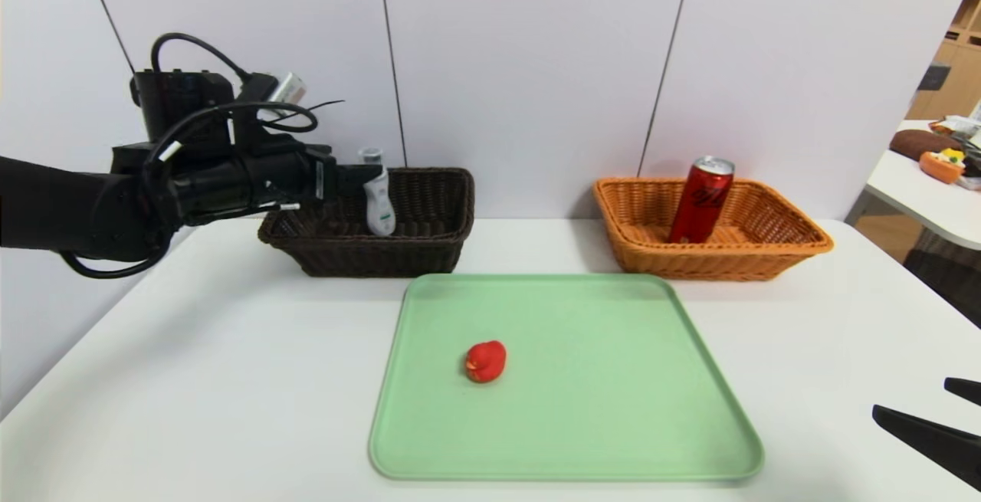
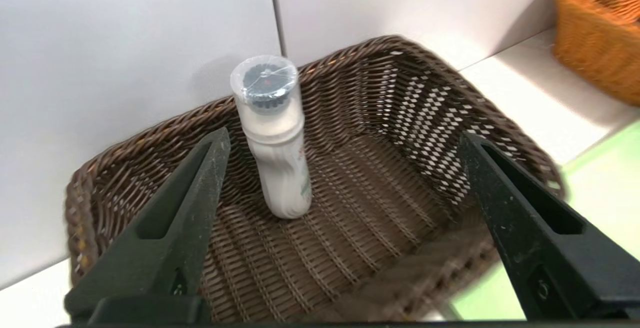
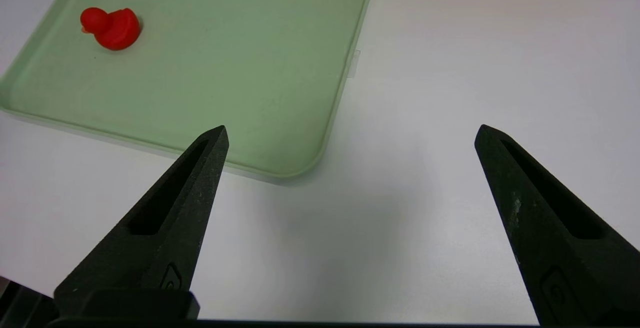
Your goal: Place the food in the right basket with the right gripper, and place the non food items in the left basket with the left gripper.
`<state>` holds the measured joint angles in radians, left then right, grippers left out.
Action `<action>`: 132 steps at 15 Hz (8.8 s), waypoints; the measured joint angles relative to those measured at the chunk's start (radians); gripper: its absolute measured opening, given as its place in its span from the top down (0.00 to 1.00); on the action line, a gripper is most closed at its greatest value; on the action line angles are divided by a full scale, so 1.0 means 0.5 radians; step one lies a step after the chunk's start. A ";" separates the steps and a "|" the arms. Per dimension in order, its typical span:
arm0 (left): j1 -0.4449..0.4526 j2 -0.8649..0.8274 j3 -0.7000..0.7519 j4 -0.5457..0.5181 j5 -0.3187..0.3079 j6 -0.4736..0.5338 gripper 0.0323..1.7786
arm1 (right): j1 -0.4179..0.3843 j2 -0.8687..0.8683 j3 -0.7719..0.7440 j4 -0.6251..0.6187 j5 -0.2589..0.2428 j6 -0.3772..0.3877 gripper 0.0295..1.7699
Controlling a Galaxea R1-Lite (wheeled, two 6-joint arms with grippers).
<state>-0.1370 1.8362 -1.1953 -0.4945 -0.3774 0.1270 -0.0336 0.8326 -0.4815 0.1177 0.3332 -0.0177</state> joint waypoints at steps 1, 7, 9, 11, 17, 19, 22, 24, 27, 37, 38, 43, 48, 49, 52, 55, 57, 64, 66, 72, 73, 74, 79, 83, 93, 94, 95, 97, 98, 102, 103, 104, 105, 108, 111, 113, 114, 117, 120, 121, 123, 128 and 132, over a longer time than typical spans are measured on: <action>-0.014 -0.082 0.071 0.004 0.000 -0.002 0.09 | 0.000 -0.010 0.003 0.002 -0.001 -0.001 0.04; -0.417 -0.393 0.473 0.006 0.030 -0.140 0.06 | 0.000 -0.066 0.020 0.014 -0.002 -0.001 0.04; -0.631 -0.431 0.556 0.006 0.118 -0.216 0.06 | 0.000 -0.086 0.021 0.015 0.000 0.000 0.04; -0.811 -0.428 0.617 0.009 0.276 -0.228 0.06 | 0.000 -0.106 0.021 0.015 -0.002 0.003 0.04; -1.129 -0.314 0.680 0.120 0.707 -0.301 0.05 | 0.000 -0.131 0.023 0.020 0.007 0.003 0.04; -1.166 -0.279 0.678 0.161 0.733 -0.376 0.05 | 0.000 -0.131 0.024 0.020 0.007 0.005 0.04; -1.218 -0.245 0.672 0.250 0.863 -0.442 0.05 | 0.000 -0.139 0.024 0.023 0.008 0.003 0.04; -1.229 -0.219 0.666 0.269 0.928 -0.461 0.05 | 0.001 -0.145 0.021 0.023 0.010 0.003 0.04; -1.235 -0.185 0.626 0.371 0.991 -0.520 0.05 | 0.002 -0.164 0.021 0.034 0.011 0.003 0.04; -1.317 -0.114 0.121 1.133 1.050 -0.774 0.05 | 0.010 -0.189 0.023 0.036 0.012 0.003 0.04; -1.327 -0.089 0.051 1.249 1.049 -0.811 0.05 | 0.012 -0.189 0.023 0.035 0.014 0.003 0.04; -1.340 0.085 -0.249 1.637 1.093 -0.943 0.05 | 0.015 -0.192 0.021 0.036 0.014 0.006 0.04; -1.337 0.234 -0.326 1.638 1.100 -1.000 0.05 | 0.015 -0.196 0.021 0.035 0.013 0.006 0.04; -1.337 0.265 -0.350 1.640 1.100 -1.039 0.05 | 0.015 -0.201 0.021 0.036 0.011 0.005 0.04; -1.339 0.305 -0.371 1.643 1.098 -1.052 0.05 | 0.015 -0.214 0.023 0.041 0.011 0.006 0.04; -1.340 0.325 -0.371 1.644 1.099 -1.054 0.17 | 0.015 -0.227 0.024 0.042 0.008 0.006 0.04; -1.340 0.332 -0.369 1.641 1.099 -1.054 0.35 | 0.015 -0.232 0.023 0.041 0.009 0.006 0.04; -1.342 0.346 -0.359 1.644 1.099 -1.051 0.62 | 0.015 -0.253 0.019 0.046 0.008 0.006 0.04; -1.342 0.331 -0.358 1.646 1.098 -1.051 0.63 | 0.015 -0.266 0.017 0.071 0.007 0.006 0.04; -1.238 0.048 -0.373 1.637 1.125 -0.900 0.66 | 0.005 -0.286 0.019 0.082 0.006 0.010 0.04; -1.155 -0.005 -0.380 1.637 1.126 -0.815 0.66 | 0.004 -0.287 0.018 0.085 0.006 0.011 0.04; -1.067 -0.043 -0.395 1.638 1.125 -0.731 0.66 | 0.003 -0.287 0.018 0.085 0.007 0.012 0.04; -0.616 -0.088 -0.638 1.636 1.111 -0.487 0.69 | 0.003 -0.287 0.018 0.085 0.007 0.010 0.04; -0.353 0.076 -0.872 1.641 1.109 -0.462 0.69 | 0.003 -0.286 0.020 0.085 0.008 0.009 0.04; -0.076 0.388 -0.986 1.623 1.104 -0.349 0.71 | 0.001 -0.286 0.024 0.082 0.008 0.011 0.04; -0.075 0.404 -0.986 1.623 1.102 -0.353 0.71 | 0.003 -0.286 0.024 0.082 0.008 0.011 0.04; -0.076 0.419 -0.987 1.624 1.101 -0.353 0.71 | 0.003 -0.286 0.024 0.082 0.007 0.010 0.04; -0.072 0.433 -0.987 1.624 1.046 -0.353 0.62 | 0.002 -0.285 0.024 0.082 0.008 0.012 0.04; -0.072 0.437 -0.987 1.623 1.017 -0.353 0.55 | 0.001 -0.285 0.024 0.083 0.008 0.011 0.04; -0.073 0.442 -0.999 1.622 1.005 -0.354 0.35 | 0.002 -0.285 0.023 0.082 0.007 0.011 0.04; -0.073 0.442 -1.014 1.622 1.004 -0.356 0.31 | 0.002 -0.285 0.022 0.081 0.007 0.011 0.04; -0.075 0.438 -1.024 1.623 1.004 -0.360 0.28 | 0.002 -0.285 0.022 0.081 0.008 0.011 0.04; -0.077 0.425 -1.030 1.626 1.003 -0.360 0.25 | 0.002 -0.284 0.020 0.081 0.007 0.011 0.04; -0.117 0.311 -1.015 1.640 1.005 -0.379 0.19 | 0.002 -0.276 0.007 0.076 0.011 0.010 0.04; -0.220 0.104 -0.906 1.664 1.003 -0.431 0.14 | 0.003 -0.277 0.004 0.074 0.013 0.009 0.04; -0.311 -0.076 -0.763 1.676 1.004 -0.463 0.12 | 0.003 -0.281 0.002 0.074 0.016 0.006 0.04; -0.359 -0.172 -0.675 1.677 1.003 -0.466 0.11 | 0.006 -0.283 0.002 0.074 0.019 0.006 0.04; -0.534 -0.496 -0.342 1.703 1.001 -0.462 0.09 | 0.026 -0.285 0.012 0.068 0.062 -0.001 0.04; -0.758 -0.807 0.000 1.772 0.997 -0.458 0.07 | 0.035 -0.285 0.013 0.069 0.208 -0.007 0.04; -0.831 -0.902 0.113 1.782 0.991 -0.459 0.07 | 0.044 -0.285 0.009 0.067 0.243 -0.009 0.04; -0.958 -1.093 0.339 1.786 0.947 -0.460 0.06 | 0.080 -0.287 0.002 0.071 0.259 -0.014 0.04; -1.034 -1.557 0.714 1.782 0.834 -0.463 0.06 | 0.205 -0.376 0.003 0.115 0.245 -0.020 0.04; -0.880 -1.866 0.884 1.789 0.828 -0.463 0.05 | 0.205 -0.564 -0.043 0.429 0.018 -0.046 0.04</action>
<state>-0.5768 0.9034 -0.7534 0.3998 0.0364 -0.1047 0.0687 0.5506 -0.5028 0.3323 0.3423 -0.0409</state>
